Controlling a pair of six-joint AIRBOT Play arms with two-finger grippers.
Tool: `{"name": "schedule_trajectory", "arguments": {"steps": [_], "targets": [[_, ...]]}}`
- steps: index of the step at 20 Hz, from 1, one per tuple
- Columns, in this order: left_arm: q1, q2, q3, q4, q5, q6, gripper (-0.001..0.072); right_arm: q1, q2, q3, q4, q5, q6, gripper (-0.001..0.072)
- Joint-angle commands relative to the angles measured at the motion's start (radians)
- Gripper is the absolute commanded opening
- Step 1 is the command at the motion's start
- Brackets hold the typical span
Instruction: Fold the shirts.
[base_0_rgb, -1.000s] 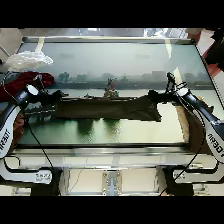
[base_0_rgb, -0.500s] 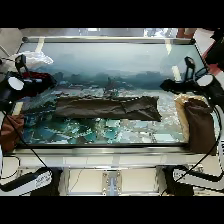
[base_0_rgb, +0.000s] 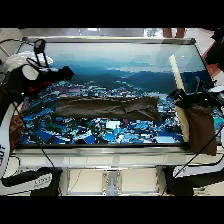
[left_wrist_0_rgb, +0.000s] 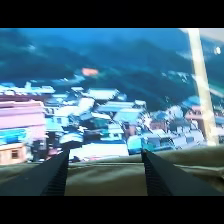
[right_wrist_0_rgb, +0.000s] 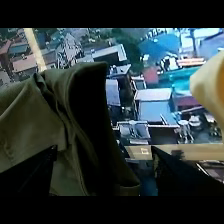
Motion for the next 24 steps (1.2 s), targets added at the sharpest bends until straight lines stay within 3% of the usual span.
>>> {"name": "schedule_trajectory", "arguments": {"steps": [1,12,13,17,18,19,20,21,22,24], "targets": [[-0.08,-0.076,0.024,0.002,-0.015,0.003,0.05,-0.008,-0.116,0.0,0.109,0.05,-0.079,0.0672],[-0.13,-0.095,0.024,0.002,-0.016,0.003,0.05,0.214,-0.208,0.0,0.113,-0.013,-0.121,0.0663],[-0.13,-0.095,0.024,0.002,-0.016,0.003,0.05,0.234,-0.214,0.0,0.114,-0.009,-0.121,0.0628],[-0.13,-0.111,0.024,0.002,-0.05,0.003,0.0499,0.303,-0.216,0.0,0.114,-0.023,-0.124,0.043],[-0.13,-0.122,0.024,0.002,-0.07,0.003,0.0499,0.313,-0.215,0.0,0.116,-0.022,-0.121,0.0256],[-0.13,-0.135,0.024,0.001,-0.1,0.003,0.0492,0.317,-0.211,0.001,0.124,-0.013,-0.116,0.0026],[-0.13,-0.148,0.024,0.001,-0.126,0.003,0.0438,0.318,-0.204,0.001,0.138,0.006,-0.117,0.0019],[-0.131,-0.165,0.024,-0.002,-0.152,0.003,0.025,0.318,-0.19,0.001,0.143,0.023,-0.117,0.0019],[-0.134,-0.182,0.024,-0.014,-0.168,0.003,0.0001,0.318,-0.173,0.001,0.143,0.039,-0.116,0.0019],[-0.154,-0.22,0.024,-0.047,-0.184,0.006,0.0009,0.318,-0.119,0.001,0.142,0.074,-0.116,0.0019]]}}
